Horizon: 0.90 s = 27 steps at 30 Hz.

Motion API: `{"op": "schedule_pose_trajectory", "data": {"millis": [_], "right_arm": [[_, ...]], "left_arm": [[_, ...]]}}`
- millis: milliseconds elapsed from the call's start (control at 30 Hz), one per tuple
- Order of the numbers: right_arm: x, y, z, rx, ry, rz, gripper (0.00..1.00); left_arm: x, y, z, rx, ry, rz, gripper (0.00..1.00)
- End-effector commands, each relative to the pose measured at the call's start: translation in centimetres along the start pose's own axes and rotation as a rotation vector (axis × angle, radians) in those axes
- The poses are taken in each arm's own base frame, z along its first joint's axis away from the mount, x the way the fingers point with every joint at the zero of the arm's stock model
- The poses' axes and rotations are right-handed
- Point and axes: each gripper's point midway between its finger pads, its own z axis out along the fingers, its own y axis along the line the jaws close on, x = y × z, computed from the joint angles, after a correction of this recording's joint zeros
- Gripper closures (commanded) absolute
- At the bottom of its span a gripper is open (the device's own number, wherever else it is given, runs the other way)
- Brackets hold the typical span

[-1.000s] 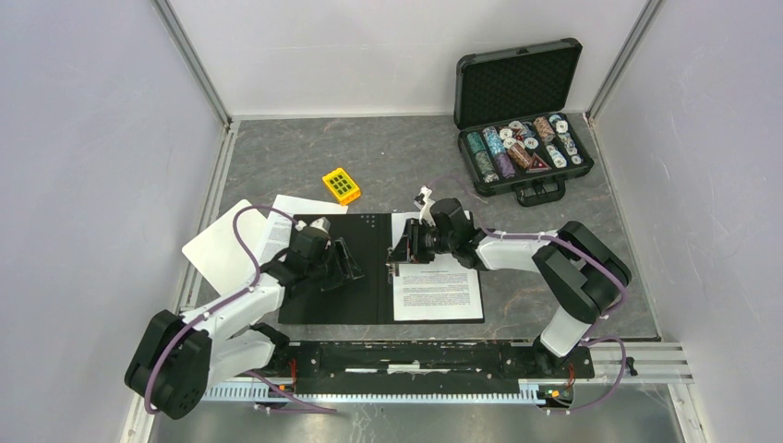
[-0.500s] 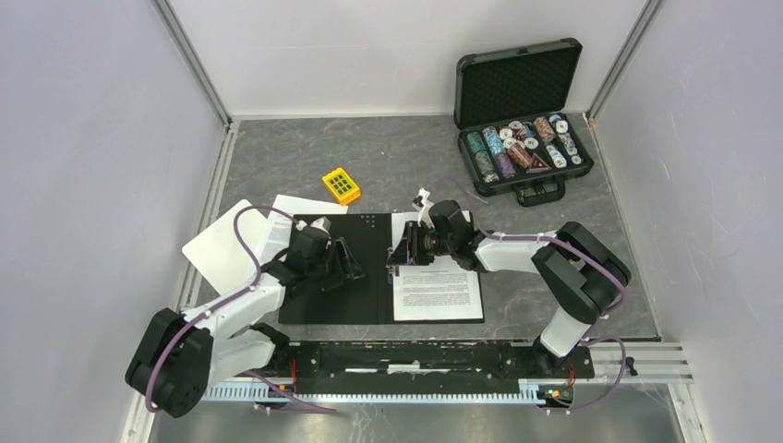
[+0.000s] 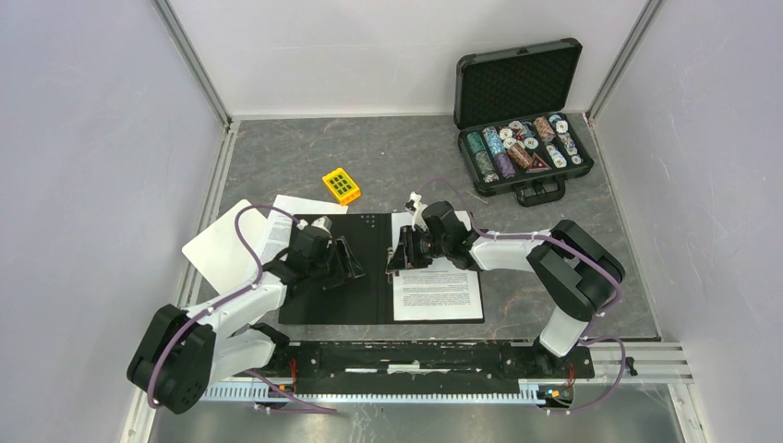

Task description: Put the files into the folder

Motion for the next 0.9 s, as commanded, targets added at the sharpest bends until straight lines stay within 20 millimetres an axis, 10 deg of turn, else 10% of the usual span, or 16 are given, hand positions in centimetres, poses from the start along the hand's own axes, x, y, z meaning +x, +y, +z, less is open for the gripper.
{"op": "schedule_pose_trajectory", "data": {"millis": [0, 867], "right_arm": [[2.8, -3.3, 0.5, 0.143, 0.091, -0.036, 0.69], [2.9, -6.4, -0.2, 0.399, 0.189, -0.213, 0.73]], "left_arm": [[0.3, 0.6, 0.4, -0.013, 0.005, -0.018, 0.39], [0.6, 1.1, 0.7, -0.03, 0.01, -0.025, 0.39]]}}
